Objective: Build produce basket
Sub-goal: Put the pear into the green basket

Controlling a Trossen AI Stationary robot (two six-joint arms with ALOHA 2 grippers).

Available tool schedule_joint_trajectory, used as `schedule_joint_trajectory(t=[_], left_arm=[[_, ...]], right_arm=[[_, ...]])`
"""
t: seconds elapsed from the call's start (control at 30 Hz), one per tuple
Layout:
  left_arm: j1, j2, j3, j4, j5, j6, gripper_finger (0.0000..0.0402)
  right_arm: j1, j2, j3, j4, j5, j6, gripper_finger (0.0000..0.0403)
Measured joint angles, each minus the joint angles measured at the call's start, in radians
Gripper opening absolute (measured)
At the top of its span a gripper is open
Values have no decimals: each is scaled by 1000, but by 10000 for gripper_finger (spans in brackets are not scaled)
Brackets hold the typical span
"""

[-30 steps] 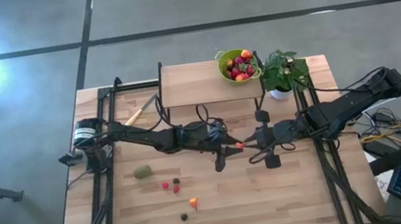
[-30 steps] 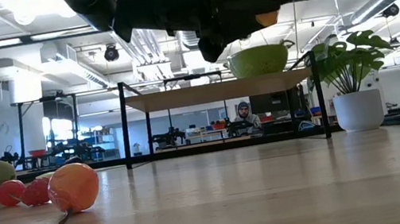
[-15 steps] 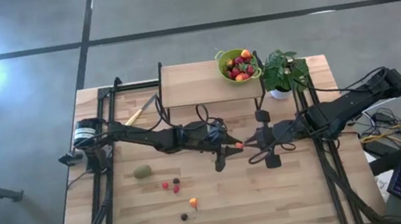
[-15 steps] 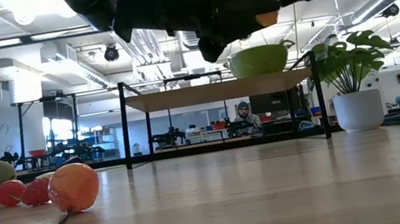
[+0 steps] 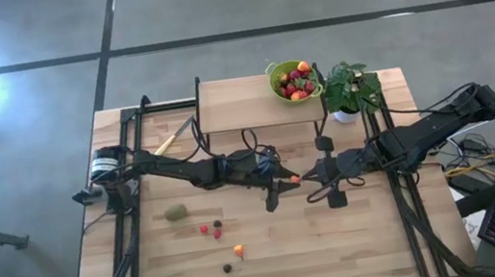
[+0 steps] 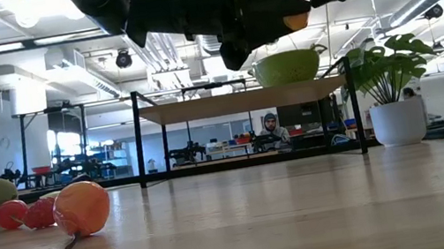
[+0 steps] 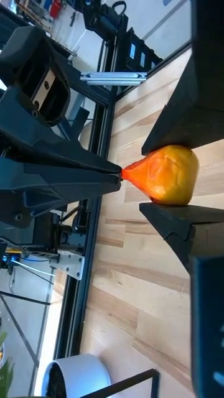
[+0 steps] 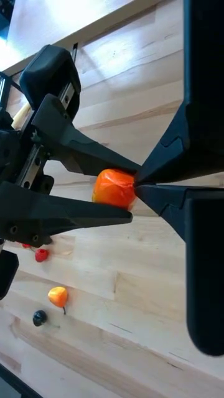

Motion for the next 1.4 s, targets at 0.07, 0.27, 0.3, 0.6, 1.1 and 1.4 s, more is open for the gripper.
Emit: schedule_joint_trajectory(t=[0.07, 0.27, 0.3, 0.6, 1.1, 1.4], left_arm=[[-2, 0, 0, -3, 0, 9, 148], [-7, 0, 0, -6, 0, 27, 245], [-7, 0, 0, -6, 0, 25, 259], [-7, 0, 0, -6, 0, 18, 298], [-7, 0, 0, -8, 0, -2, 296], [-7, 0, 0, -10, 0, -3, 296]], right_arm=[[0, 0, 2, -5, 0, -1, 9], [-11, 0, 70, -110, 36, -1, 8], [-19, 0, 92, -135, 42, -1, 8], [-194, 0, 318, -364, 116, -54, 8], [-646, 1, 423, -358, -88, -155, 8], [-835, 78, 420, -332, -195, -173, 8]])
